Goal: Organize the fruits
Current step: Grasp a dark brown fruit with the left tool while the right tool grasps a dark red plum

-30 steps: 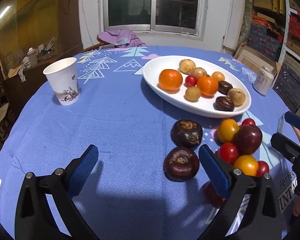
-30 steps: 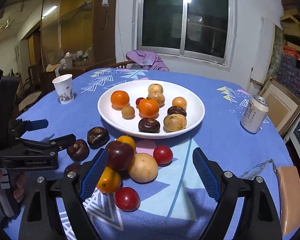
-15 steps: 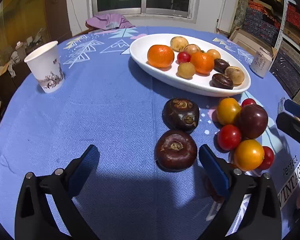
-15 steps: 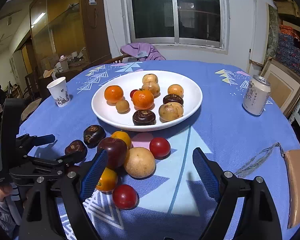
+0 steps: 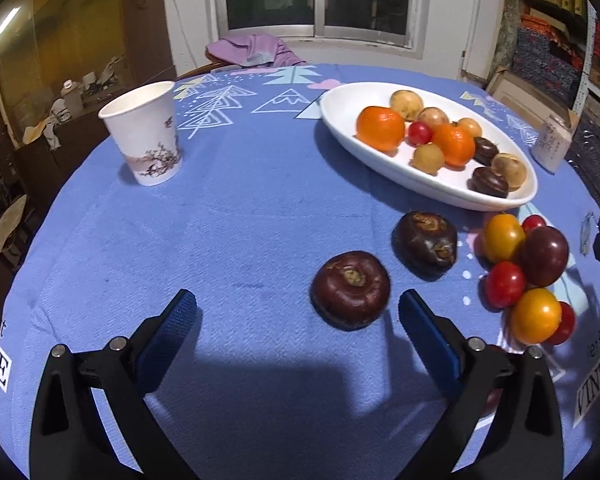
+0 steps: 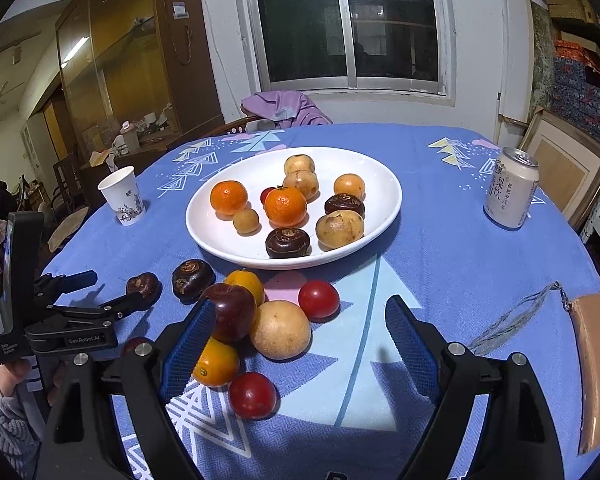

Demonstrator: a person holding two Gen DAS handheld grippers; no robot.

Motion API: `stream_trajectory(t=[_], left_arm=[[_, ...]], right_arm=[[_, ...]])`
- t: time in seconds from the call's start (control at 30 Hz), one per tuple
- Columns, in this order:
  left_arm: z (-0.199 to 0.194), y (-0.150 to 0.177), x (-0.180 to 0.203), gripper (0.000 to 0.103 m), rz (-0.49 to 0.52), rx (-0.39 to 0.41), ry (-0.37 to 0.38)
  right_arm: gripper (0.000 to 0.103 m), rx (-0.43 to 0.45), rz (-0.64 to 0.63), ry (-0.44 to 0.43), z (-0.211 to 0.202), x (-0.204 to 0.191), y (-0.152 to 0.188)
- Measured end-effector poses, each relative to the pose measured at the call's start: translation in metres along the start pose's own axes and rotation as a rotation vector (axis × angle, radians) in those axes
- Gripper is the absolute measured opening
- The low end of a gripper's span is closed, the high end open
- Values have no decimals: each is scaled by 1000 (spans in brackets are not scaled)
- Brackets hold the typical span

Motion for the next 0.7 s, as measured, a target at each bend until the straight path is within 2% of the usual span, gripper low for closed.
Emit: stream_trajectory(t=[0.1, 0.3, 0.33, 0.37, 0.43, 0.6, 0.7], left_arm=[[0, -1, 8, 99, 20, 6, 44], [3, -1, 18, 96, 45, 3, 72], [3, -2, 19, 85, 45, 3, 83], [5, -2, 20, 68, 45, -9, 99], [12, 0, 22, 58, 46, -44, 124], [15, 0, 22, 58, 36, -52, 145], [17, -3, 22, 48, 28, -48, 155]], right_arm=[[88, 2, -9, 4, 0, -2, 1], [88, -4, -15, 4, 1, -4, 1], [88, -5, -15, 4, 1, -4, 1], [88, -5, -16, 4, 1, -4, 1], [88, -7, -17, 4, 2, -4, 2], [88, -10, -18, 4, 3, -4, 2], [88, -16, -21, 4, 5, -5, 3]])
Point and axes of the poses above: each gripper's, at about its wrist camera, not at the fingertips, and z roughly the way its jaws point, x to its right, y to its underside, the point moved 5 cm from there along z, roughly the way its jaws point, and after that the axes turned 2 degrees about -z, right-handed, at the moved point
